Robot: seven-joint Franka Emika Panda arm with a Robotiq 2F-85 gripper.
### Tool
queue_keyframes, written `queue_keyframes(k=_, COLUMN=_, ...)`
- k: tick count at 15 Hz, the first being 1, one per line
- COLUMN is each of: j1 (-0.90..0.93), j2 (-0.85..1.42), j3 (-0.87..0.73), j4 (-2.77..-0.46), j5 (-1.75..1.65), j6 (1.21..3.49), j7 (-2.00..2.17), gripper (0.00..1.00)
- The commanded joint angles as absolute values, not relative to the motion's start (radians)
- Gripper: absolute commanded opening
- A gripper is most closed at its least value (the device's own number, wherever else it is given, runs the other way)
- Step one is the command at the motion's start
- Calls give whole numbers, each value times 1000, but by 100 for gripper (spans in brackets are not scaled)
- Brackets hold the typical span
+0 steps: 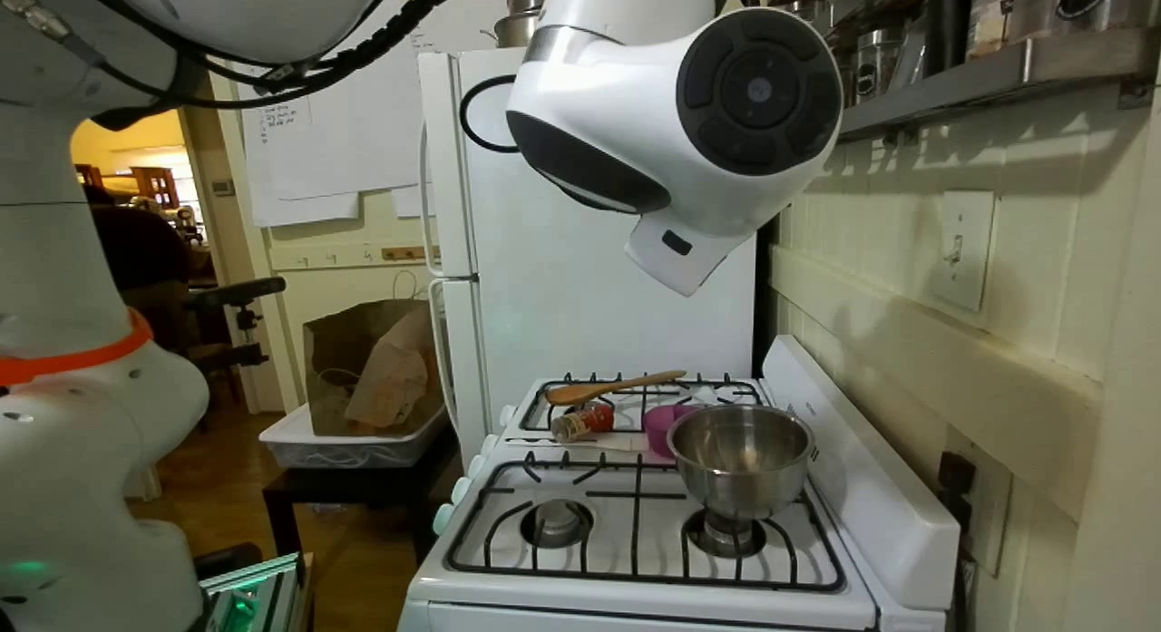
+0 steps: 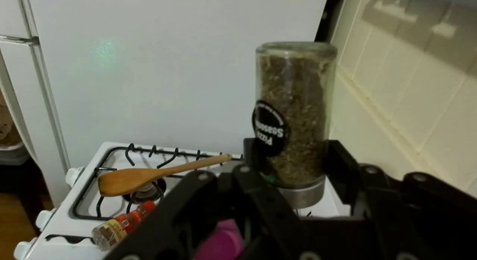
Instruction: Pick up one jar from the topmost shelf and shake it over the silver bowl on the right then place it back on the shelf.
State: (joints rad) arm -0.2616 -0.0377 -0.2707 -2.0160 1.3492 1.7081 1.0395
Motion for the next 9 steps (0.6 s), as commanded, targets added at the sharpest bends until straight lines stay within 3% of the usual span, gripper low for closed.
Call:
queue_keyframes(k=1, j1=-271, j2=-11, j3=-272, j4=-2026, j5=1253, j6=1763, j7=1177, gripper=23)
queue_keyframes(k=7, j1=-271, j2=-69, j3=-277, j4=-2015, j5=1423, j6=1596, j7=987, gripper=23)
queue_keyframes(k=9, j1=-273, j2=-41, j3=-267, j4=-2025, j5=1287, j6=1700, j7=1107, gripper=23)
